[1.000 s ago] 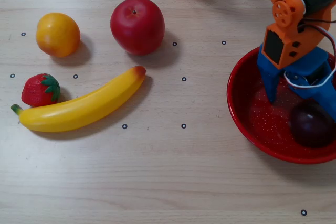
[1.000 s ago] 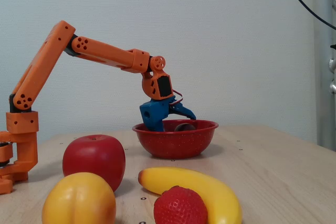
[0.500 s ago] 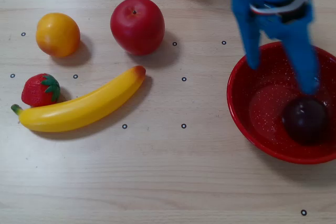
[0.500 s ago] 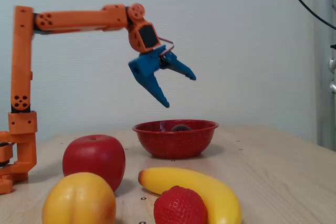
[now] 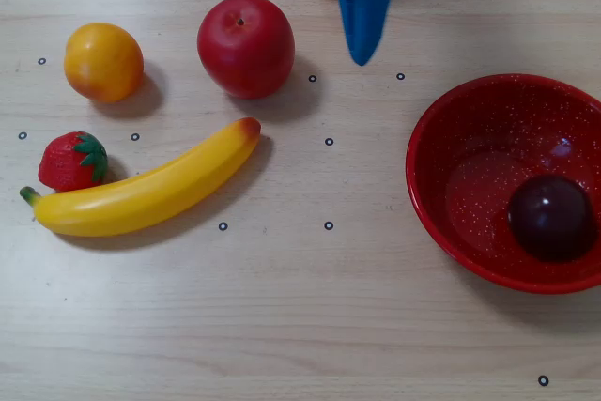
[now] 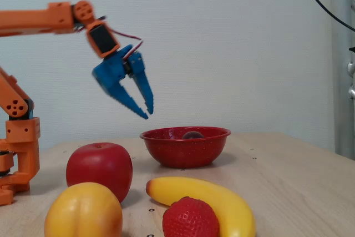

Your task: Put plum in the red bowl.

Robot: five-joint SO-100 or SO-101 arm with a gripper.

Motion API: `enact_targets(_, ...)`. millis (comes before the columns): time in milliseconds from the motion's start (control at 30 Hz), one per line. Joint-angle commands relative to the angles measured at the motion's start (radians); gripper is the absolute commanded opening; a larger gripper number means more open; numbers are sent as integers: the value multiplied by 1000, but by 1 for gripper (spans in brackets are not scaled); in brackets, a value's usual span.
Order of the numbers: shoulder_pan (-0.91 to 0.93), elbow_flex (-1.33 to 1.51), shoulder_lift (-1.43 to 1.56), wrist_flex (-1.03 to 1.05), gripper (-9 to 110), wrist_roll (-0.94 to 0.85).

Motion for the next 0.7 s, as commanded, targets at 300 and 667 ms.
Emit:
enact_targets(300, -104, 618, 650, -408, 0, -69)
enact_targets(667, -117, 956, 911, -522, 0, -137)
